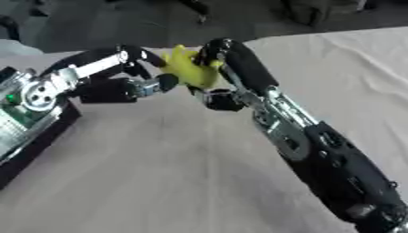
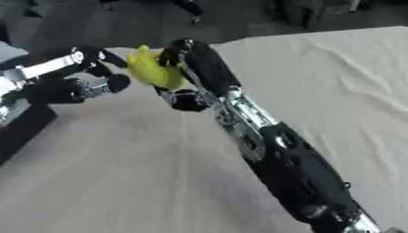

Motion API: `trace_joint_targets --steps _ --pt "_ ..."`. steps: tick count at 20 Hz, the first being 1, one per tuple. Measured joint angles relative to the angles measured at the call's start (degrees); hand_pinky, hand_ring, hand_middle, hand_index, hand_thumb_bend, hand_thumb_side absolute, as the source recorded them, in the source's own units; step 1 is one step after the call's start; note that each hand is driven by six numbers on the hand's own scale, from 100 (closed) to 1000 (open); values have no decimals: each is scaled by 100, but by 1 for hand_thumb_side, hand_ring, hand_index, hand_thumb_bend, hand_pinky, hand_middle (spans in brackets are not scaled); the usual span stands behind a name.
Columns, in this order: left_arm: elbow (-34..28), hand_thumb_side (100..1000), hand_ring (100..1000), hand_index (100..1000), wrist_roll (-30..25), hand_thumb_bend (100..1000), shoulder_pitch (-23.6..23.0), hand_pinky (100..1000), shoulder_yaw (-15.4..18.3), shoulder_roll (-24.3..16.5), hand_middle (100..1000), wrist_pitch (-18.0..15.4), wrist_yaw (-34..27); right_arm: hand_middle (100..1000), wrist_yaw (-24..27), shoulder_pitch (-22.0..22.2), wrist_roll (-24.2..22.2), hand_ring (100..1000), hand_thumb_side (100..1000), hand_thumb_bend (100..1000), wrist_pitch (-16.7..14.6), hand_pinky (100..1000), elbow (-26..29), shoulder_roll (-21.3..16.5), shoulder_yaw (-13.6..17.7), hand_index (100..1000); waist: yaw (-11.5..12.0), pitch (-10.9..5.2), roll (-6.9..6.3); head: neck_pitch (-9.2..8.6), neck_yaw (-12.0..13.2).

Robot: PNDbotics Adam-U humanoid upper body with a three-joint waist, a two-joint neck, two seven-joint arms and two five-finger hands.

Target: Pick up the objects with one hand, pass them to the other hand, and then place them into the box on the other side of the table.

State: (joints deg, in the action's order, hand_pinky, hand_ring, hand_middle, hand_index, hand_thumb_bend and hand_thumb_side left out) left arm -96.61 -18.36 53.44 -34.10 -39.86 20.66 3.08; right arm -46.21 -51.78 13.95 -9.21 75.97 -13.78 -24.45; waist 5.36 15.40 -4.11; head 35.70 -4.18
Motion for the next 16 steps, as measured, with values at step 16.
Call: trace_joint_targets --steps 16 --pt "-25 669 795 870 614 512 -14 885 -33 69 841 160 556 420 90 -9 116 565 100 277 -239 712 39 33 -36 554 -13 20 8 0 23"
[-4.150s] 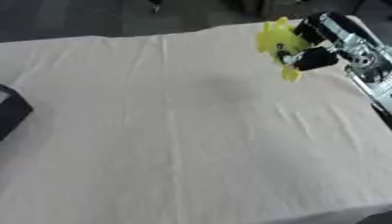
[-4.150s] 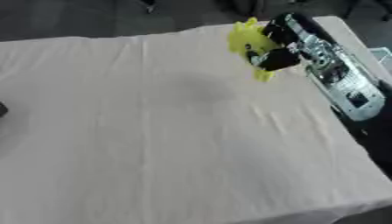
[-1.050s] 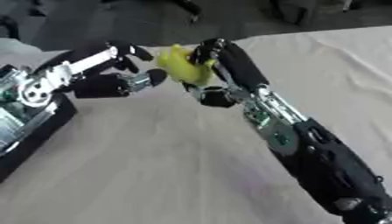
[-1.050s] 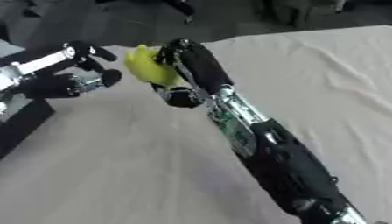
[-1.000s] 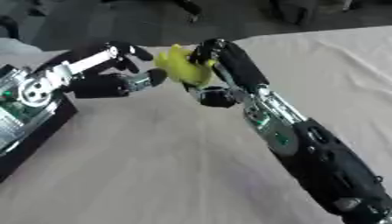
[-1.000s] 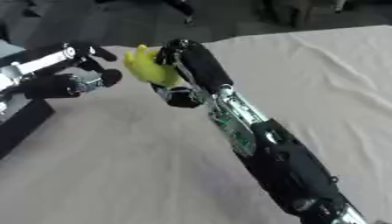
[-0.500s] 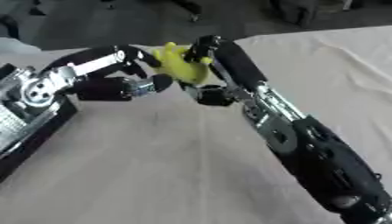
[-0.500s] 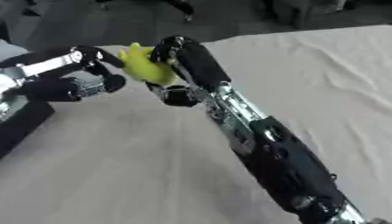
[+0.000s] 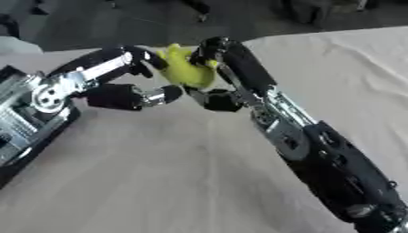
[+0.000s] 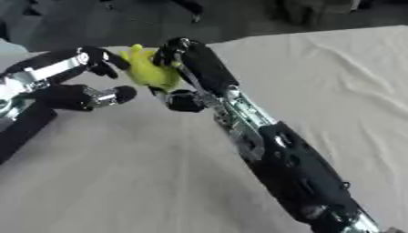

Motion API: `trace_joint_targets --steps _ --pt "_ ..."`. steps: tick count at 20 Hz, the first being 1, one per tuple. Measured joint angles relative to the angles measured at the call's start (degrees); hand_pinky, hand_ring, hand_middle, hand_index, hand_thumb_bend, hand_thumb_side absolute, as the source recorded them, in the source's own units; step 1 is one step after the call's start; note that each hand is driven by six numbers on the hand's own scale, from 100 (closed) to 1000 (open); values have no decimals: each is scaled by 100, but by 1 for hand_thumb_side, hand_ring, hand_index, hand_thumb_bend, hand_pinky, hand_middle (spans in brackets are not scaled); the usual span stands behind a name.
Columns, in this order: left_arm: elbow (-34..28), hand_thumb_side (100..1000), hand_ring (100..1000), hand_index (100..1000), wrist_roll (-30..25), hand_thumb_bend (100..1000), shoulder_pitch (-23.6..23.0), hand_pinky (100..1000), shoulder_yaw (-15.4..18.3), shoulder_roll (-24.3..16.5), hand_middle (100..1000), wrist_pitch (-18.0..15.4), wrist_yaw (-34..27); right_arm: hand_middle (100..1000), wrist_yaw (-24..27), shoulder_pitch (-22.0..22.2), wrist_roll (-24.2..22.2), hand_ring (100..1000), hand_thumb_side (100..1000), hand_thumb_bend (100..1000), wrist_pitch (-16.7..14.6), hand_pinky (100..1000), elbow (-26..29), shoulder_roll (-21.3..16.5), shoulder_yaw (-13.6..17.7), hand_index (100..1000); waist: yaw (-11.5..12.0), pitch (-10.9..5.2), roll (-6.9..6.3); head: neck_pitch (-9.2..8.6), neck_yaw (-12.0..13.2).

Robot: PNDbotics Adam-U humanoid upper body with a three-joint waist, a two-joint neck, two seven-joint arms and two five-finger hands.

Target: Pick up the objects with one hand, pass them to the other hand, and then place them into the box on the other side of the table.

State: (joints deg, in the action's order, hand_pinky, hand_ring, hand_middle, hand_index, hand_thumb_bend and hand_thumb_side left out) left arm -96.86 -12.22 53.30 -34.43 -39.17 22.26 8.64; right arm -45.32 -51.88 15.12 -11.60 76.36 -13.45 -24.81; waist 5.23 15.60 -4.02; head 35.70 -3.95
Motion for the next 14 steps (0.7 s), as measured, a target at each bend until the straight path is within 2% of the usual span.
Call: trace_joint_targets --steps 7,14 --pt "-682 648 798 867 614 517 -221 889 7 -359 841 331 102 420 -4 48 43 564 100 276 45 713 12 -58 -15 553 -2 8 12 0 3" --pt "-634 690 807 877 698 519 -238 901 7 -375 850 418 101 421 -5 48 110 565 100 269 -14 719 69 -83 -40 554 -10 32 35 -1 34"
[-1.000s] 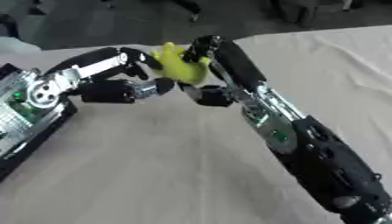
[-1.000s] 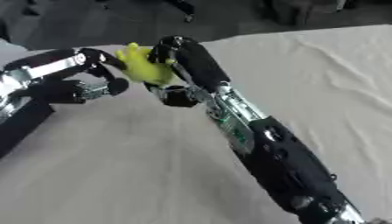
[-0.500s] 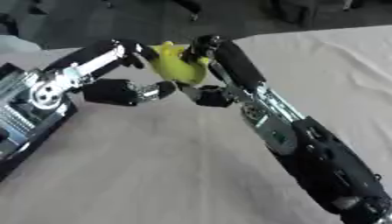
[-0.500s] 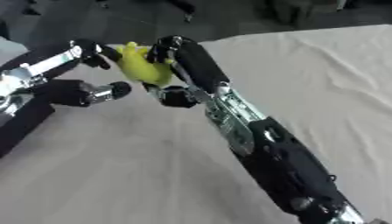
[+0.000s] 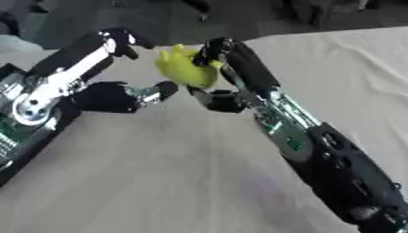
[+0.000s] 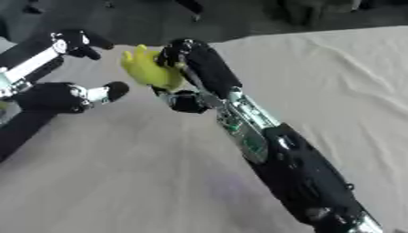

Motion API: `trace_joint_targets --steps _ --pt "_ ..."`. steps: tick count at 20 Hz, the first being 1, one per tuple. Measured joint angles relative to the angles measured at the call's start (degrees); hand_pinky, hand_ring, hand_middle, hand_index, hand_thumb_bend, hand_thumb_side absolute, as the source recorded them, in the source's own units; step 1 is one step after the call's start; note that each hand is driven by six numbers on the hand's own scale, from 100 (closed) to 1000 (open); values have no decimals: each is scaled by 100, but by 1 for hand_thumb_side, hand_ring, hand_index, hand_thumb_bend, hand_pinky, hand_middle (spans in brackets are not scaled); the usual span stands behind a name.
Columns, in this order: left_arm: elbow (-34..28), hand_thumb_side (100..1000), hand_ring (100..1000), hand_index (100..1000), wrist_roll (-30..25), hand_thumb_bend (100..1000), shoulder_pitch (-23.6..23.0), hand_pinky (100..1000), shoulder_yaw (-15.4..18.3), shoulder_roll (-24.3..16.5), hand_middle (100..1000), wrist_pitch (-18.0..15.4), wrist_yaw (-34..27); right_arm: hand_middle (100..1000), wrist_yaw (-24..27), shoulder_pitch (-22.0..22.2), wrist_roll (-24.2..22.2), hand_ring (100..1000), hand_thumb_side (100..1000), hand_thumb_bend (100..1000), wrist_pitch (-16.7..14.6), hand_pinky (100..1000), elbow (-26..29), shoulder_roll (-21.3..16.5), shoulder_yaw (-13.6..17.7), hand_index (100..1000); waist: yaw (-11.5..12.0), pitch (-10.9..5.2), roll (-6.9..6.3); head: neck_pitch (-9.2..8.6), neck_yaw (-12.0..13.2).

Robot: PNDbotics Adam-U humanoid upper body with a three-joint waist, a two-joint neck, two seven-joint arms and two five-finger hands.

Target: Pick up the objects with one hand, pass them to the other hand, and then place them into the box on the other side of the table.

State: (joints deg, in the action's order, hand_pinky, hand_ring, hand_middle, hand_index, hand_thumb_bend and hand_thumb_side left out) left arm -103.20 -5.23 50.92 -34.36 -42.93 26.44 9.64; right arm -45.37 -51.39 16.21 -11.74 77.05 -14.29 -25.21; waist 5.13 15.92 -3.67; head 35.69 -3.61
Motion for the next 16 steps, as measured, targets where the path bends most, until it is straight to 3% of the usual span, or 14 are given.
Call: trace_joint_targets --steps 7,16 --pt "557 737 821 885 -151 527 57 913 -3 176 857 -176 103 423 -31 -6 117 569 100 258 -175 729 73 -9 -30 555 -14 10 16 -5 27" --pt "1251 776 831 882 -464 511 58 934 21 353 860 -864 35 423 -68 -39 315 569 100 241 -478 725 119 -9 -64 555 -9 37 23 -13 45"
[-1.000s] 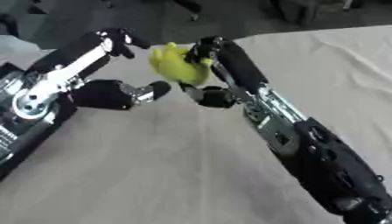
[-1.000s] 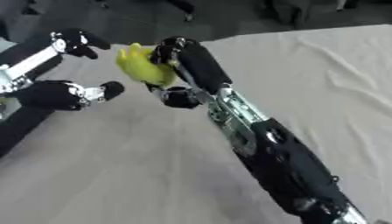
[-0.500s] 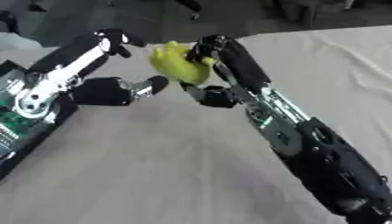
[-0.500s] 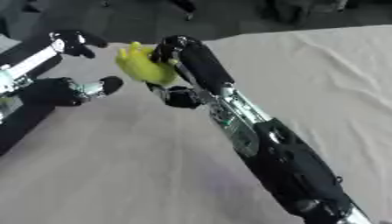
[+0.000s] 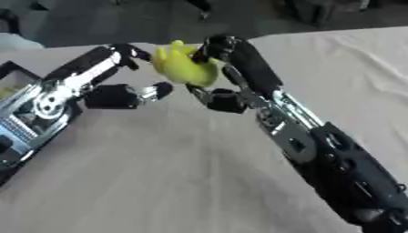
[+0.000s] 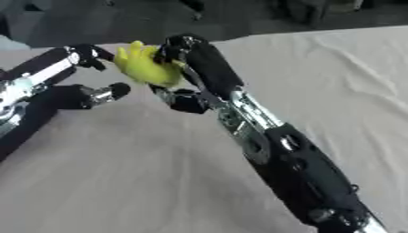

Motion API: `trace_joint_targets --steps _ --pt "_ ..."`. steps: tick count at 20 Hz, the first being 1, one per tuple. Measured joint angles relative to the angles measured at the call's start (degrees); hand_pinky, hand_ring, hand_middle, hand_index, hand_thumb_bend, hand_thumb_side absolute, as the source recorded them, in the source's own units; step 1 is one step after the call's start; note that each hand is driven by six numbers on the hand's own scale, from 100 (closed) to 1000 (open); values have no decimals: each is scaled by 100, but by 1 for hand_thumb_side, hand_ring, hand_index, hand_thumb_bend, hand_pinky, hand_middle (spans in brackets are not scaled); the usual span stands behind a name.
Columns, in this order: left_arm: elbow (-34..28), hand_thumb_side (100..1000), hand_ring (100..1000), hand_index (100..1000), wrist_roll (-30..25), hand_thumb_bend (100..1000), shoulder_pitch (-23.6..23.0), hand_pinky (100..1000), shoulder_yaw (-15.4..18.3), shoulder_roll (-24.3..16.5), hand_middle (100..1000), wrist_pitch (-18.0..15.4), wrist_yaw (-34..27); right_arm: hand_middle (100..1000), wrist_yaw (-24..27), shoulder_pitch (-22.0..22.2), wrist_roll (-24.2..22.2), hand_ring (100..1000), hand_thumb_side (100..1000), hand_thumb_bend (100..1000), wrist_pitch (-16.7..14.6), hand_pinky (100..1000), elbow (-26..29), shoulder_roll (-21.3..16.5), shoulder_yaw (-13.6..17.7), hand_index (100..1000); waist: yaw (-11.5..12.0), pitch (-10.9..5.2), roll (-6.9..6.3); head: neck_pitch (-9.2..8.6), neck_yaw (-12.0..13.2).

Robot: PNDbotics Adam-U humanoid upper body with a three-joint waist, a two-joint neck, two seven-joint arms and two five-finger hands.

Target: Pick up the objects with one hand, pass them to the other hand, and then place them into the box on the other side of the table.

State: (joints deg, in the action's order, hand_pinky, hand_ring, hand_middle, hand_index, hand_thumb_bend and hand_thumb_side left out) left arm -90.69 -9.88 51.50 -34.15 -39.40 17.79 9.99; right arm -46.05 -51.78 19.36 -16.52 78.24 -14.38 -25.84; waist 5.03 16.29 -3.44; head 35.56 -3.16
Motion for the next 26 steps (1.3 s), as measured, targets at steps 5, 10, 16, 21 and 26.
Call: trace_joint_targets --steps 5,10,16,21,26 --pt "189 780 830 882 -84 492 23 939 35 61 860 -271 -94 422 55 -14 42 567 100 236 -128 718 3 0 -4 553 9 18 8 -12 0" --pt "259 785 828 880 -67 464 41 944 61 109 861 -438 -298 422 138 -17 50 567 100 228 -274 715 6 1 -36 552 20 39 9 -51 -1" --pt "283 789 824 877 -61 465 89 944 62 182 859 -582 -517 422 200 -21 55 568 100 218 -416 713 18 7 -42 553 33 59 20 -67 -4" --pt "286 799 824 874 -119 443 142 945 47 251 858 -658 -643 422 212 -67 53 568 100 219 -462 710 20 39 -69 552 36 63 29 -68 -4" --pt "274 804 823 872 -186 437 184 945 39 286 857 -695 -670 422 246 -69 82 568 100 210 -524 708 51 59 -76 552 37 68 29 -68 -5"
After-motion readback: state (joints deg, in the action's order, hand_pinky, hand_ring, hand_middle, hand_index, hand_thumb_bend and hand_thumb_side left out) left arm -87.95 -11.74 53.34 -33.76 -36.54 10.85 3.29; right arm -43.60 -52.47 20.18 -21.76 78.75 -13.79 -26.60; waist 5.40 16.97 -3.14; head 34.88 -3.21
